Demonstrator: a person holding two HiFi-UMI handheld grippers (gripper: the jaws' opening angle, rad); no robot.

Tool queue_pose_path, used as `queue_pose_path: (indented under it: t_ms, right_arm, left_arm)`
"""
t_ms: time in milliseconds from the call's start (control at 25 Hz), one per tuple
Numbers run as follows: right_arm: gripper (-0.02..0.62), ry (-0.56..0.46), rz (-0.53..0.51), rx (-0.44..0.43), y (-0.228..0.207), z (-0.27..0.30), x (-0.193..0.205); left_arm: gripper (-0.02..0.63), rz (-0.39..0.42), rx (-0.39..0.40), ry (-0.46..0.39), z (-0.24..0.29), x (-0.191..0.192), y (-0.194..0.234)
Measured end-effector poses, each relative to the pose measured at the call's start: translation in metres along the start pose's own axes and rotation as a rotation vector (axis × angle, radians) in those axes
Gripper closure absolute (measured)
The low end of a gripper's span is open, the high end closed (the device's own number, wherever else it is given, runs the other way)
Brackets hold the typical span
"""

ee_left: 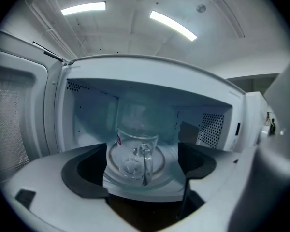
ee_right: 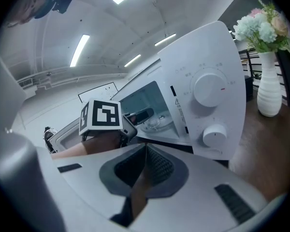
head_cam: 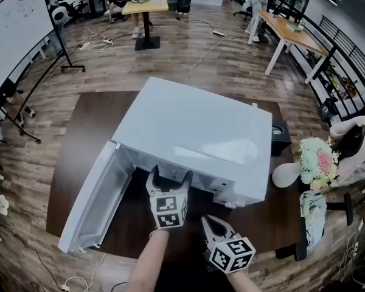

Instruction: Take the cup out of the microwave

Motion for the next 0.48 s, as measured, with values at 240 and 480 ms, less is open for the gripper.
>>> queue_pose_path:
  t_ms: [240,480]
  right_arm:
    - [0.6,0.026,0.011,0.018,-0.001,0.006,0.002]
    - [0.6,0.067,0.028,0.029,-0.004,0.01,0.007]
  left_arm:
    - [0.169,0.051,-0.03,0.02,0.023,-0.005,0.004]
    - [0.169,0.06,-0.068,0.009,0.041,-0.008,0.006]
Point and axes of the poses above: the fingertips, and each gripper's own axes: z forward along the fingers, y to its left, x out of its underside, the point moved 10 cm from there along -z, backward along the fingers, and after that the axes turned 11 degrees about y, right-handed, at the moved point
